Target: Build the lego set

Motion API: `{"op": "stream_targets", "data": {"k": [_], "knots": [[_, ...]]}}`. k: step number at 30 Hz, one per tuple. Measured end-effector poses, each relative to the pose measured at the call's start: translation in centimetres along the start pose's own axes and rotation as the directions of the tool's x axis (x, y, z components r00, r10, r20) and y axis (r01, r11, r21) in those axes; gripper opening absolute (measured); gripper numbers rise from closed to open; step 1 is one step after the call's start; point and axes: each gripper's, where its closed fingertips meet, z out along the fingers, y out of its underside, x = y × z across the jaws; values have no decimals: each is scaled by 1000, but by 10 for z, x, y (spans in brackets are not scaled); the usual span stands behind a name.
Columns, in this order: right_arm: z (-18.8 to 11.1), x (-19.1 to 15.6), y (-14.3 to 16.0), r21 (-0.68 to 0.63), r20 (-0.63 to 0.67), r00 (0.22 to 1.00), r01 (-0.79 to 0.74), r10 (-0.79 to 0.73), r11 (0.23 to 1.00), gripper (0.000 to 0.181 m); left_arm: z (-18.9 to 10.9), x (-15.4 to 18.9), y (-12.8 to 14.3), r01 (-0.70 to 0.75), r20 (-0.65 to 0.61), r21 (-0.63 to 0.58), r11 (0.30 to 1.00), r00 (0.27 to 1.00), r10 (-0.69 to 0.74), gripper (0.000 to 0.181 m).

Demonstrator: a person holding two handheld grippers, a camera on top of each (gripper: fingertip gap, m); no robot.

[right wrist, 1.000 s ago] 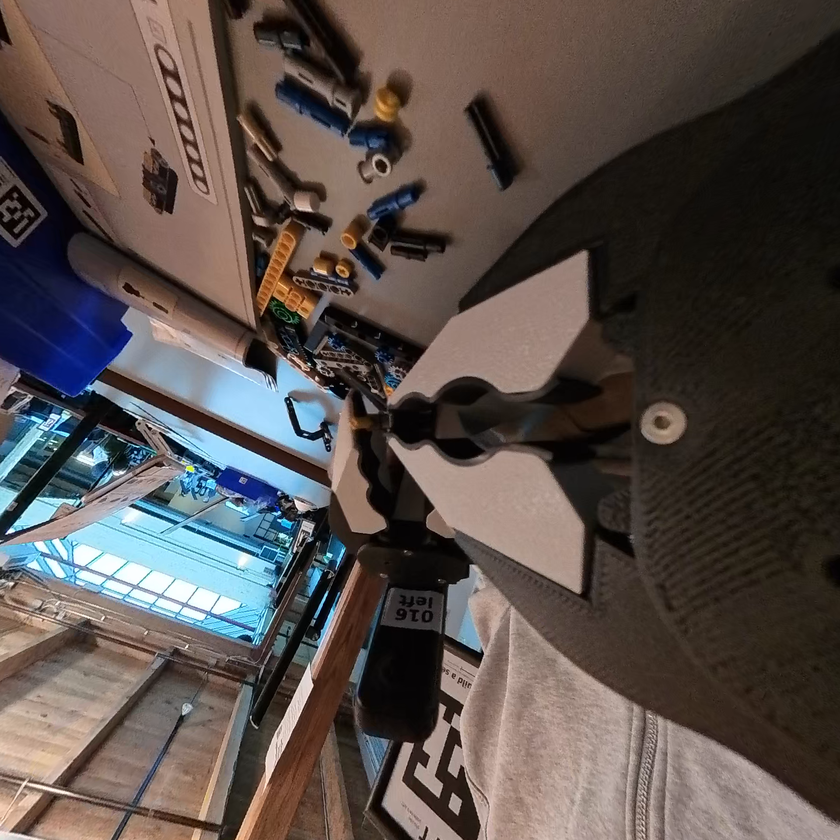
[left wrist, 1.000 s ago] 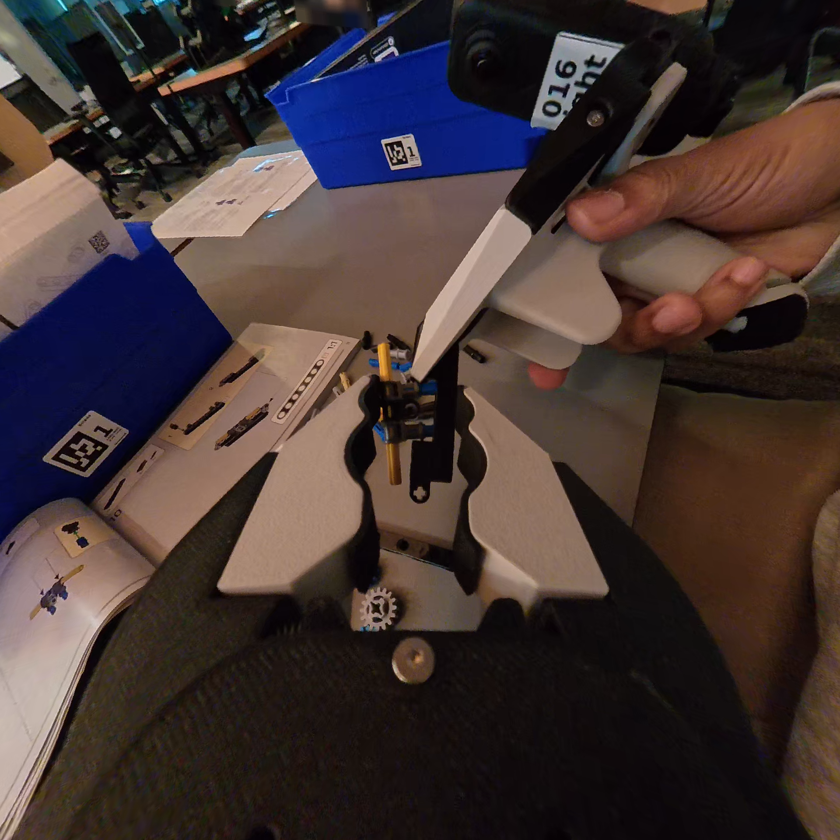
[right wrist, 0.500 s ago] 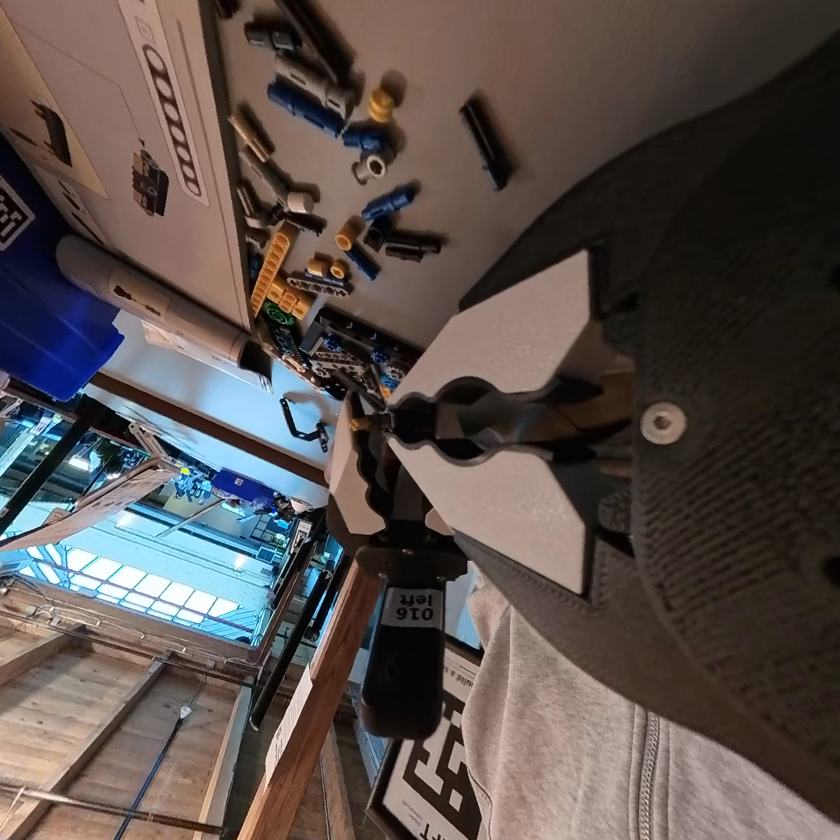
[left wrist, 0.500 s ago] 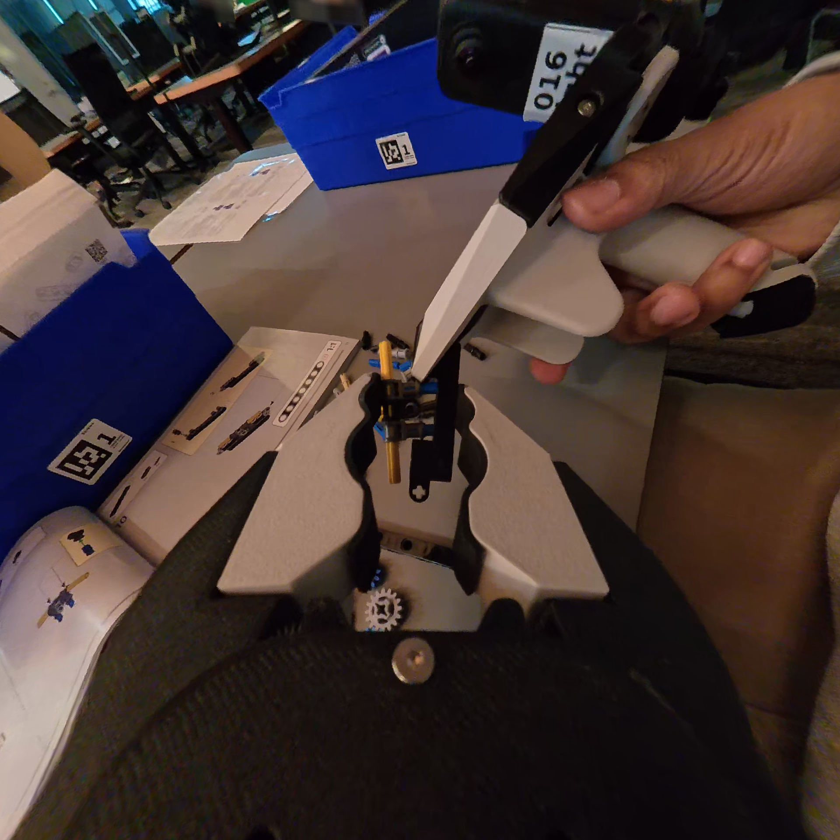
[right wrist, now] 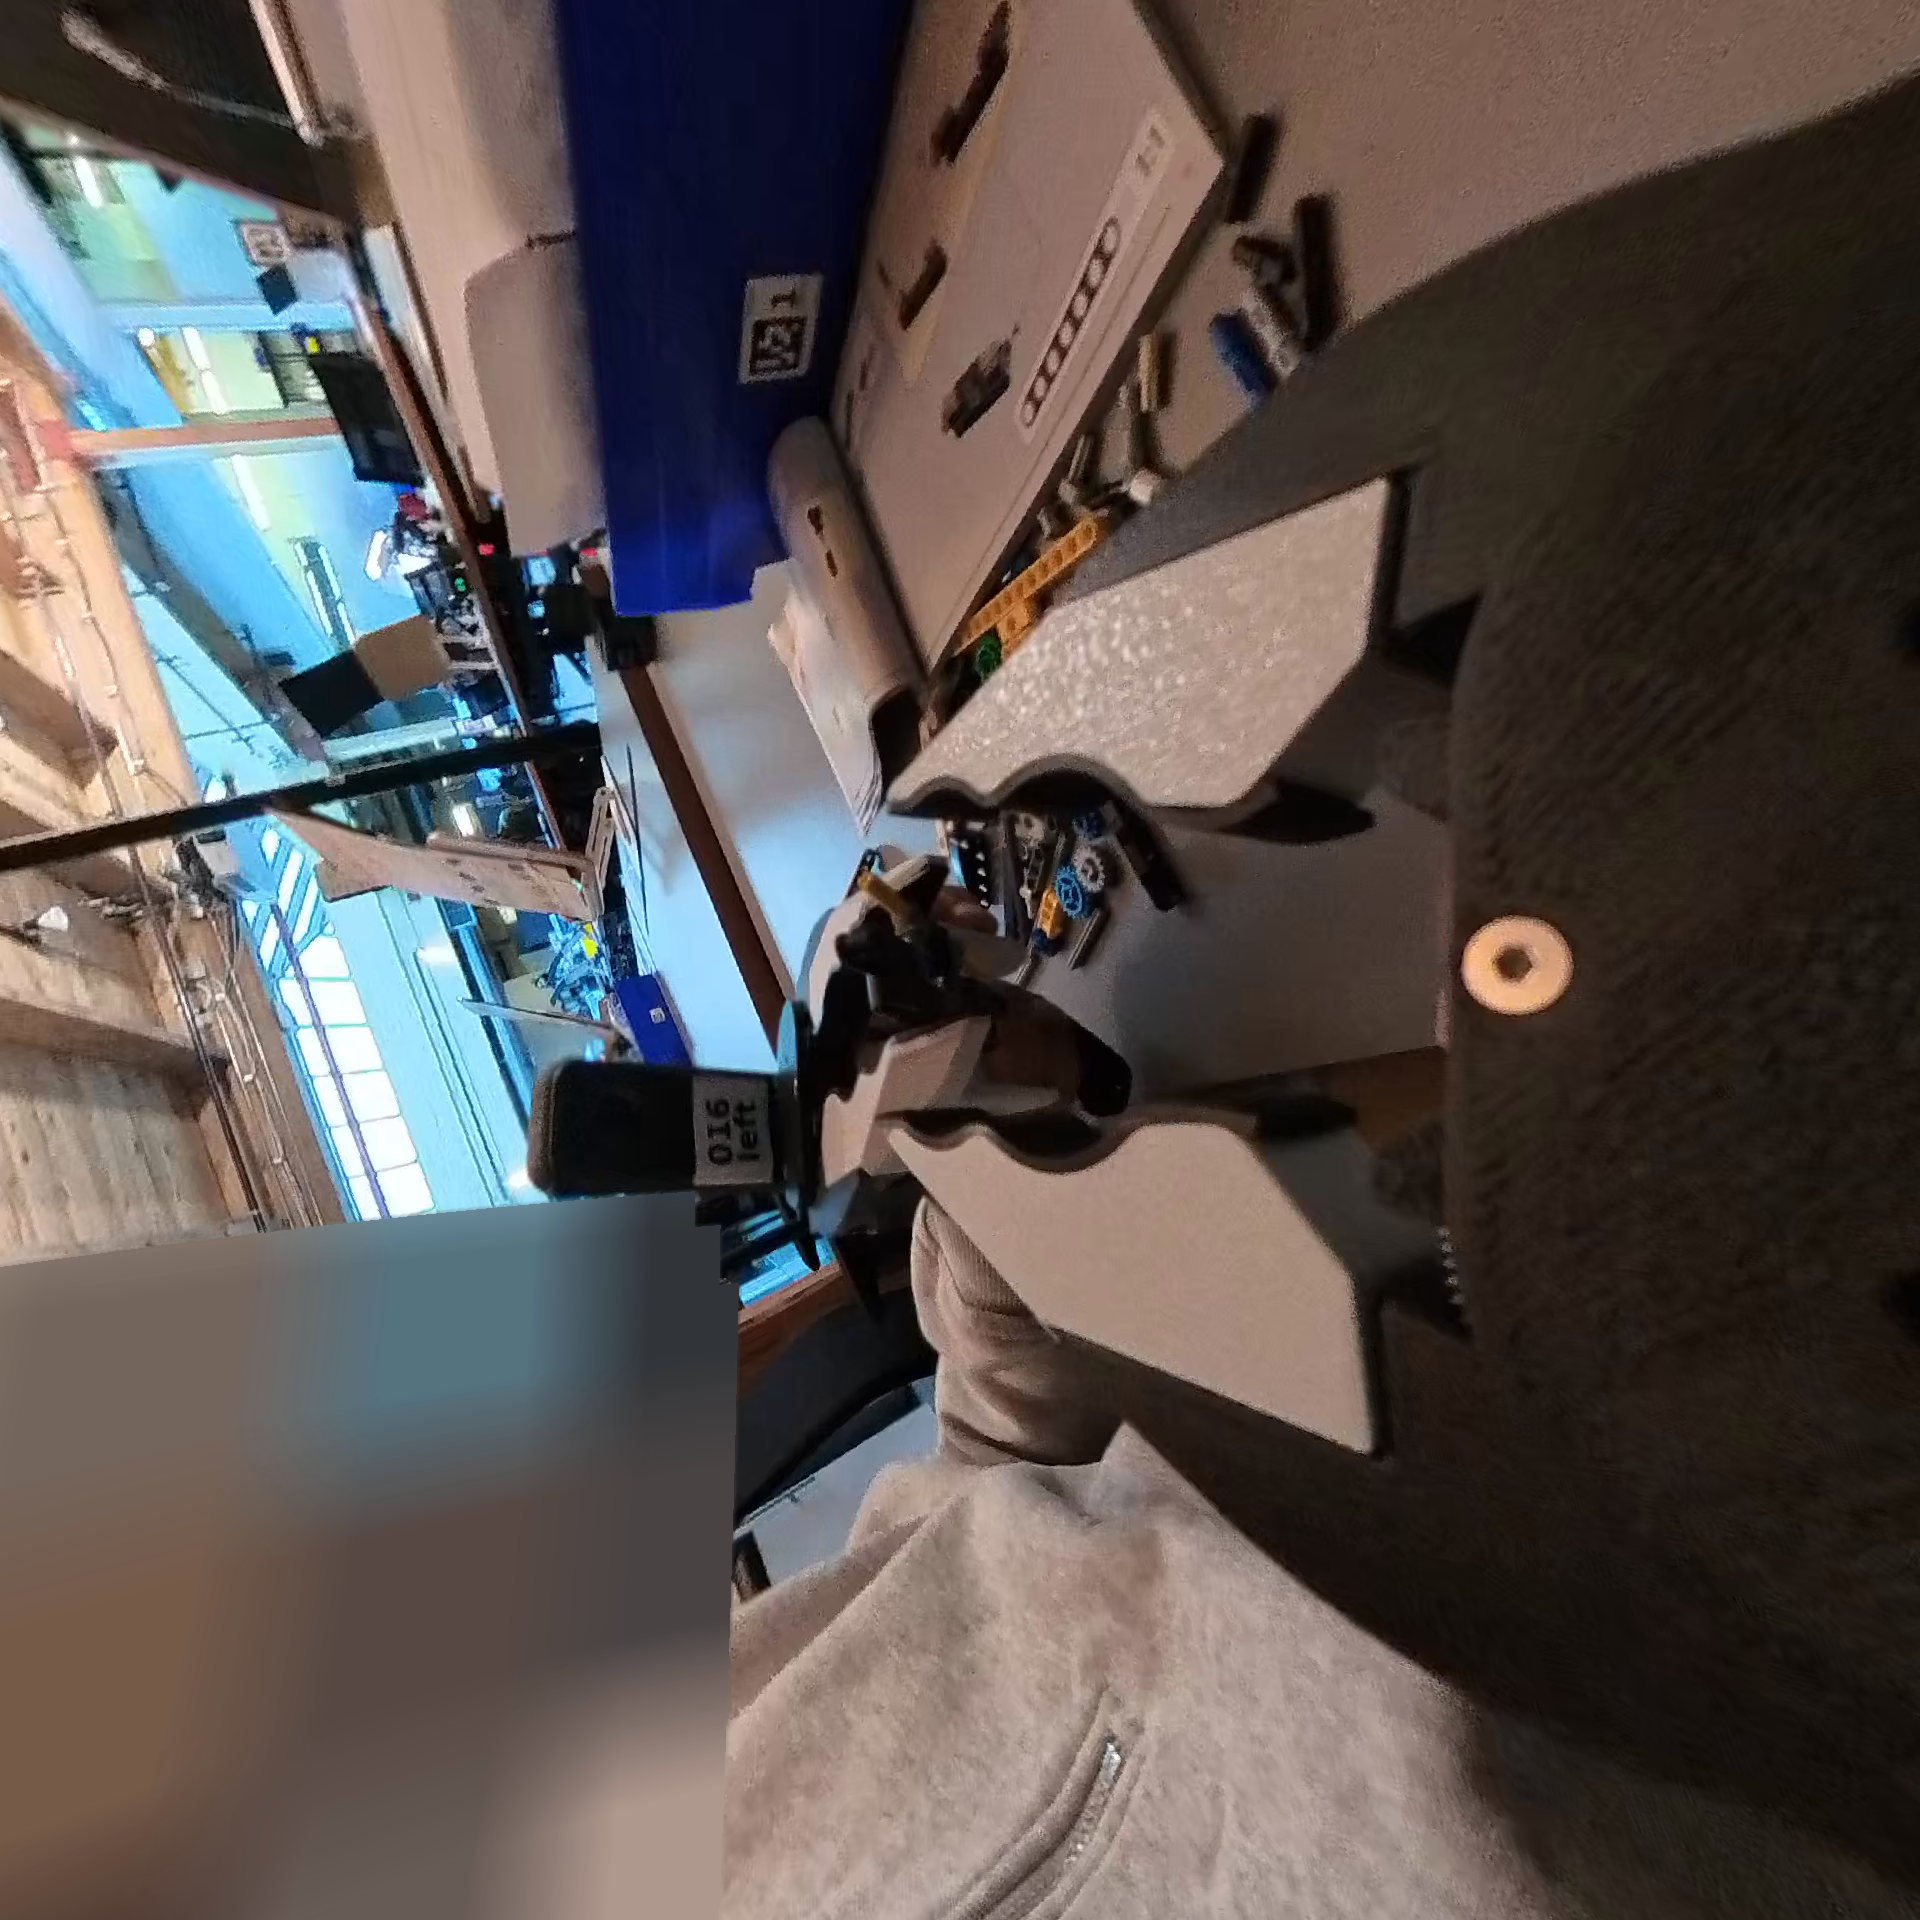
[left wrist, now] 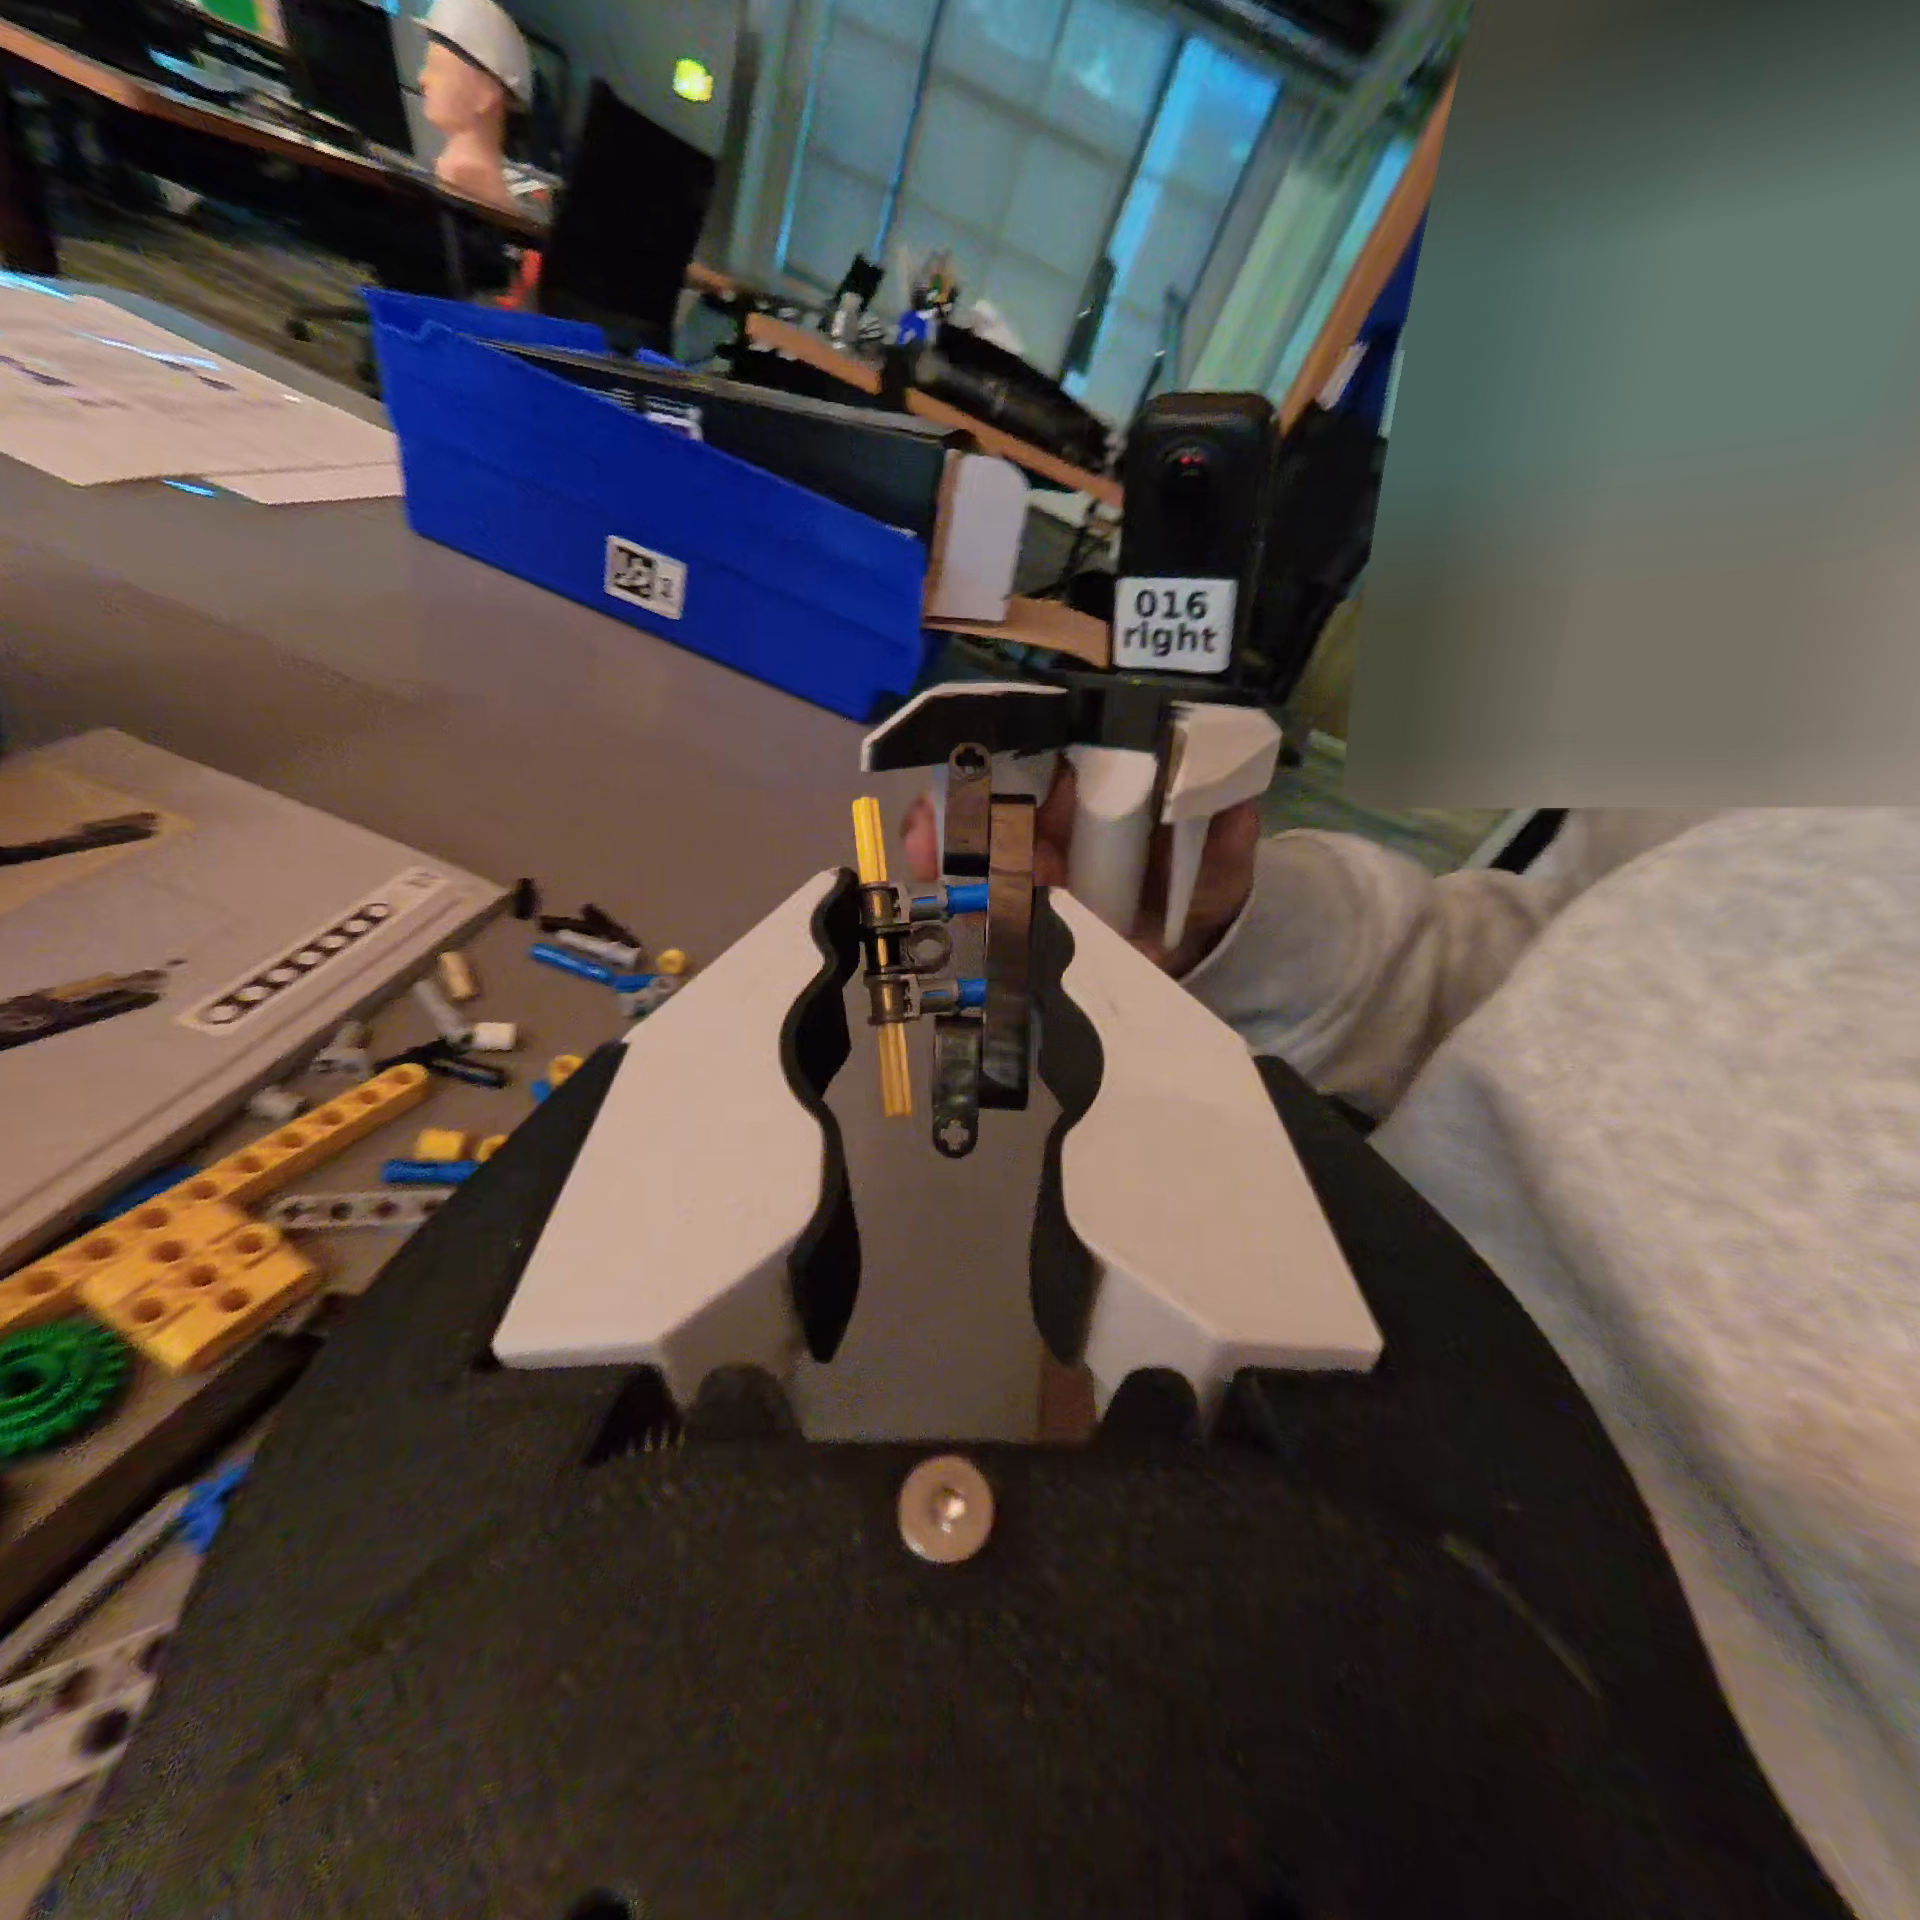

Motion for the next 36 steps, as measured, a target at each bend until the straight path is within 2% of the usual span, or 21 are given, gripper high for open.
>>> {"op": "stream_targets", "data": {"k": [2,6,13,25,32,36], "knots": [[3,-4,4,-12,12,1000,13,-13,1000,56,1,8,0,23,-51,8,1000,998,-23,30],[7,-11,8,-32,74,996,-48,50,998,59,5,25,2,-23,-110,-2,1000,994,22,30],[7,-24,8,-37,143,989,-35,40,999,32,6,34,1,0,-158,10,1000,987,2,30],[5,-22,2,-9,123,992,-1,2,1000,31,5,28,1,20,-149,20,1000,989,-17,37],[1,-20,-4,21,120,993,4,-6,1000,31,3,29,1,-17,-144,19,1000,989,20,28],[-1,-26,-9,55,160,987,-30,21,998,38,5,33,4,-21,-170,5,1000,985,21,28]]}}
